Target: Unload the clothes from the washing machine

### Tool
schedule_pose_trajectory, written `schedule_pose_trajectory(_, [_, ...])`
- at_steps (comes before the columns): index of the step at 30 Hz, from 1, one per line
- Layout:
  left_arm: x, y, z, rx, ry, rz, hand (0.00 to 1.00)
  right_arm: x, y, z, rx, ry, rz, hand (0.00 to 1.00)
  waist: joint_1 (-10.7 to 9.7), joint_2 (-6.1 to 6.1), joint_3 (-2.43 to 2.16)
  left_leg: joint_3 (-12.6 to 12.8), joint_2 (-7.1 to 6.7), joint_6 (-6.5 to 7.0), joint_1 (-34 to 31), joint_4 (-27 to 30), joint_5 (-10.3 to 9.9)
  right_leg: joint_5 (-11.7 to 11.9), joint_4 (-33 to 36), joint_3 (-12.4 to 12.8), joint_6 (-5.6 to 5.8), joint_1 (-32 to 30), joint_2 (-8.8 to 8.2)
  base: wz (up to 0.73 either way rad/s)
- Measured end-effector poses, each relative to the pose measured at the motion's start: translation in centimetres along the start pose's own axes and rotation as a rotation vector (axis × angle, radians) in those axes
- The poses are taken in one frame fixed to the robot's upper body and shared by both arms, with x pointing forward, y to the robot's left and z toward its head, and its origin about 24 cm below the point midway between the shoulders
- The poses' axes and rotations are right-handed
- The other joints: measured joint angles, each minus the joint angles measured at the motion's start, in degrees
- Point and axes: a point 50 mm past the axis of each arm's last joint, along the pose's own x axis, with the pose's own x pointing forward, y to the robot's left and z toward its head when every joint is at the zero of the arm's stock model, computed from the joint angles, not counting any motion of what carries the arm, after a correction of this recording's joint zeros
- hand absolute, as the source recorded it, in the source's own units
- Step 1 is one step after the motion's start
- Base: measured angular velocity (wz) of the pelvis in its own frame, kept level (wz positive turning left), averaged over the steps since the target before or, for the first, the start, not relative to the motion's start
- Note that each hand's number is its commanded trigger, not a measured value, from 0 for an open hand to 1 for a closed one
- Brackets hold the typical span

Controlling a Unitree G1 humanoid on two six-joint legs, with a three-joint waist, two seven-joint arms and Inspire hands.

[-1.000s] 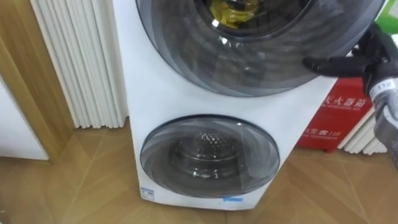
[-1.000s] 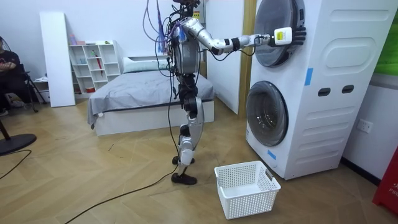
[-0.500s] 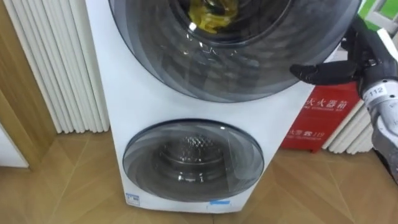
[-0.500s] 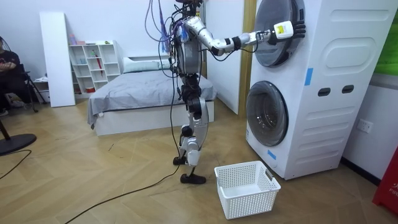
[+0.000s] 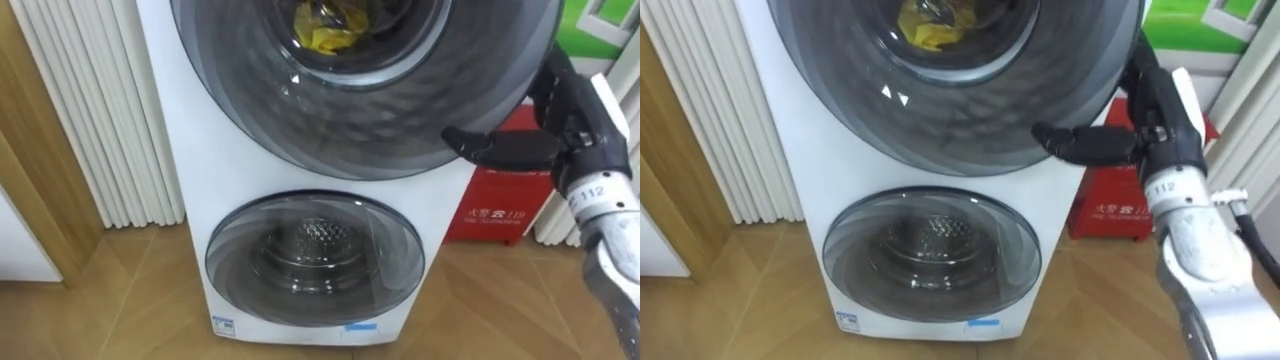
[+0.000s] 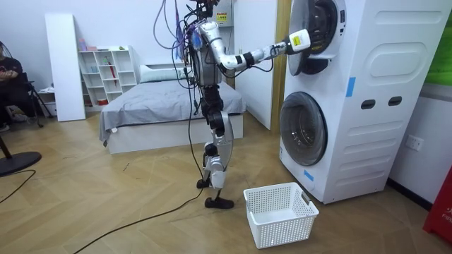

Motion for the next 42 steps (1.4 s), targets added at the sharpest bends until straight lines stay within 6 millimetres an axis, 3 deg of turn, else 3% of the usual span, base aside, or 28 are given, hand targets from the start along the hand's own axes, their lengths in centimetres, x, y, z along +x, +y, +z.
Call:
schedule_pose_trajectory(7, [-0.1,-0.6,-0.2,-0.007,-0.004,-0.015,0.0,-2.6,1.9,-0.7,0.085,0.0,0.031,0.0,-0.5,0.2,-0.19,0.4,0.03,0.0,0.0,0.2,0.0,0.1,0.5,0.0,-0.17,-0.2,-0.04,-0.01])
schedule_pose_trajectory(13, [-0.1,-0.8,0.2,-0.004,-0.028,-0.021,0.0,-3.9,3.0,-1.0,0.141,-0.002,0.082,0.0,-1.1,1.15,-0.25,1.9,0.03,0.0,0.1,0.2,0.0,0.1,0.5,1.0,-0.16,-0.3,-0.04,-0.07])
schedule_pose_trajectory(18, [-0.1,-1.1,0.4,-0.023,-0.051,-0.026,0.0,-5.0,3.9,-1.9,0.174,0.035,0.129,0.0,-1.1,1.99,-0.6,2.1,0.04,0.0,0.2,0.0,0.0,0.1,0.6,1.3,-0.16,-0.5,-0.02,-0.02])
schedule_pose_trajectory(22, [0.0,-1.5,-0.1,-0.008,-0.027,-0.039,0.0,-6.1,5.0,-2.8,0.198,0.08,0.189,0.0,-1.1,2.66,-0.5,2.6,0.07,0.01,0.1,-0.1,0.0,0.1,0.8,1.5,-0.16,-0.9,-0.03,-0.03])
schedule_pose_trajectory(34, [0.0,-2.7,1.5,0.059,-0.078,-0.082,0.0,-6.9,7.6,-2.3,0.362,0.069,0.264,0.0,-0.9,3.32,-0.22,4.1,0.15,0.01,-0.4,-0.2,0.0,0.1,1.8,2.9,-0.21,-2.6,0.15,-0.07])
schedule_pose_trajectory(42, [0.1,-2.8,1.2,0.067,-0.07,-0.089,0.0,-7.1,8.6,-1.9,0.364,0.053,0.315,0.0,-0.8,3.45,-0.17,4.6,0.24,0.01,-0.5,-0.2,0.0,0.2,1.7,3.2,-0.28,-2.9,0.23,-0.05])
